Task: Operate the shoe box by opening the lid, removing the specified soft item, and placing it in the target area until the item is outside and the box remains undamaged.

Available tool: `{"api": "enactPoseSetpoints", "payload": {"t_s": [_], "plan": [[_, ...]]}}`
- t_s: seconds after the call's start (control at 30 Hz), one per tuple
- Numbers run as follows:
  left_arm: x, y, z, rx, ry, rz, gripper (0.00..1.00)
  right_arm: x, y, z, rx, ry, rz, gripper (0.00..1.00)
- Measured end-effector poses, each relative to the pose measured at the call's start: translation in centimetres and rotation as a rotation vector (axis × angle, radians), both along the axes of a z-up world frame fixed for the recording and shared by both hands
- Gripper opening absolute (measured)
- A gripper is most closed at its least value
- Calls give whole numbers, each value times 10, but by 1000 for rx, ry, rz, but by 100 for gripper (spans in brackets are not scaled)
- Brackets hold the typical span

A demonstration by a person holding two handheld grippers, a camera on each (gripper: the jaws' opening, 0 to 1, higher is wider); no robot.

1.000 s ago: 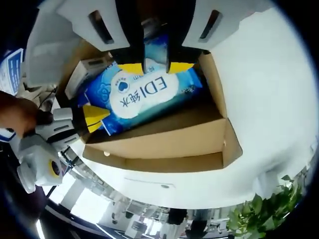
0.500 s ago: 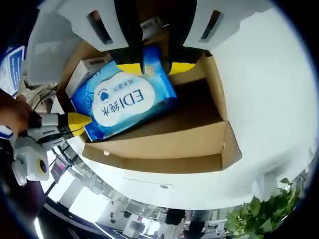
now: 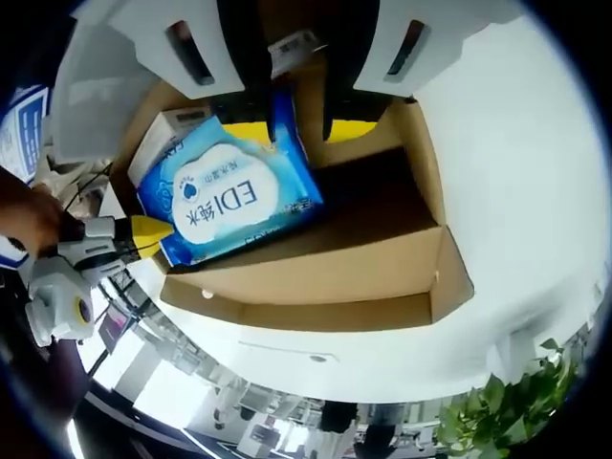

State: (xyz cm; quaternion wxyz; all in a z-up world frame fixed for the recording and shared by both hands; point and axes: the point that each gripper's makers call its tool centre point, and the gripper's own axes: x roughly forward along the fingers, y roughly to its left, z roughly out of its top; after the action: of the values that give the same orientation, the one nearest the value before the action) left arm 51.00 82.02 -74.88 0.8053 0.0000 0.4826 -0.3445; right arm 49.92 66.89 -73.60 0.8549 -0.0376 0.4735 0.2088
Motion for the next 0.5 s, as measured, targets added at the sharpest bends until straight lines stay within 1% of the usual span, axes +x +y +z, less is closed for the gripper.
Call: {"api": "enactPoseSetpoints", "payload": {"t_s": [0.1, 0.17, 0.3, 0.37, 0.5], "plan": [[1, -6, -2, -10, 10, -3, 17, 0, 0, 0, 0, 0, -2, 0], [-1, -9, -9, 2, 35, -22, 17, 0, 0, -1, -1, -2, -1, 0], [4, -13, -10, -19, 66, 7, 17, -1, 0, -1, 2, -2, -3, 0], [6, -15, -10, -25, 67, 16, 18, -1, 0, -1, 3, -4, -4, 0], [4, -17, -14, -25, 90, 17, 16, -1, -1, -3, 12, -5, -15, 0]]}}
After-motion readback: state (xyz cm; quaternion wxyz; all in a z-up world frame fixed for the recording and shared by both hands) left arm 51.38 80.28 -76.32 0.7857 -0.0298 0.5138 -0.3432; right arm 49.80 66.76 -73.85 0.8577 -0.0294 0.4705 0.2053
